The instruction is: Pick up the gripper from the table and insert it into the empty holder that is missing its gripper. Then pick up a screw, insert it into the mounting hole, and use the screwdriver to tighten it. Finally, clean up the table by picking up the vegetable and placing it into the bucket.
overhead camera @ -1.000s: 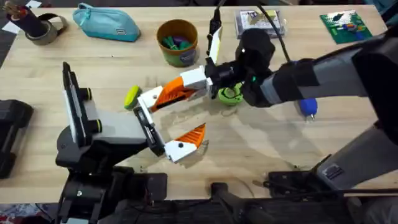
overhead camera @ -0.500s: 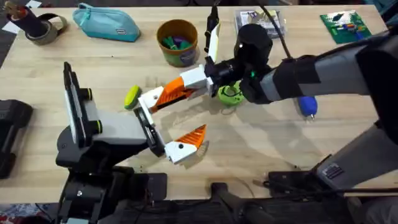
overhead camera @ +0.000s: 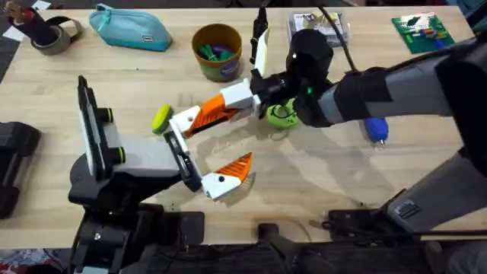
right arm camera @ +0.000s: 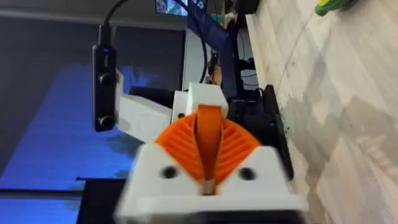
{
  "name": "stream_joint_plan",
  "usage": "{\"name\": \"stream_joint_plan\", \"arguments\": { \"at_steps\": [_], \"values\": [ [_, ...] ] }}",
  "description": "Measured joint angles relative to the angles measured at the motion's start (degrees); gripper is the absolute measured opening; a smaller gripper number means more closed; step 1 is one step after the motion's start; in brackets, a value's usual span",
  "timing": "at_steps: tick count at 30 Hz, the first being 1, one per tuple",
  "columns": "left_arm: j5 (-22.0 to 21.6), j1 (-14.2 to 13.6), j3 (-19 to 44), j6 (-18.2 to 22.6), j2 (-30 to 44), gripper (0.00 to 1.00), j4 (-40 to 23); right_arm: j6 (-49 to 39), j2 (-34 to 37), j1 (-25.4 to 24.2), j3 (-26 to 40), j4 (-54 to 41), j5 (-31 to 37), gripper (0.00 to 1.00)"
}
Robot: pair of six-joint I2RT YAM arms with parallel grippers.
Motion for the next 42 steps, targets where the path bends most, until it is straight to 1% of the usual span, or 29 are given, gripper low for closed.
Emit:
{"name": "stream_joint_plan", "arguments": {
  "at_steps": [2, 3, 5, 6, 7, 15, 24, 34, 42],
  "values": [
    [0.02, -0.04, 0.0, -0.11, 0.02, 0.986, -0.04, -0.22, 0.0, 0.37, 0.02, 0.09, -0.3, 0.37],
    [0.29, -0.05, 0.0, -0.15, 0.02, 0.986, -0.05, -0.26, 0.0, 0.65, 0.14, 0.22, -0.46, 0.497],
    [0.89, -0.22, 0.02, -0.2, 0.0, 0.986, -0.17, -0.39, 0.0, 1.49, 0.33, 0.22, -0.74, 0.814],
    [1.1, -0.26, 0.02, -0.22, 0.0, 0.986, -0.2, -0.56, 0.0, 1.82, 0.35, 0.26, -0.91, 0.941],
    [1.19, -0.28, 0.02, -0.22, 0.0, 0.986, -0.2, -0.65, 0.0, 2.08, 0.37, 0.26, -1.1, 0.982],
    [1.37, -0.28, 0.02, -0.24, 0.0, 0.986, -0.22, -0.64, 0.0, 1.89, 0.37, 0.31, -1.94, 0.994],
    [1.4, -0.28, 0.02, -0.24, 0.0, 0.986, -0.24, -0.65, 0.0, -0.34, 0.37, 0.41, -3.27, 0.995],
    [1.44, -0.28, 0.02, -0.22, 0.0, 0.986, -0.24, -0.65, 0.0, -2.97, 0.39, 0.81, -8.22, 0.994],
    [1.51, -0.28, 0.02, -0.24, 0.0, 0.986, -0.24, -0.02, 0.0, -3.26, -0.39, 0.92, -7.5, 0.994]
  ]
}}
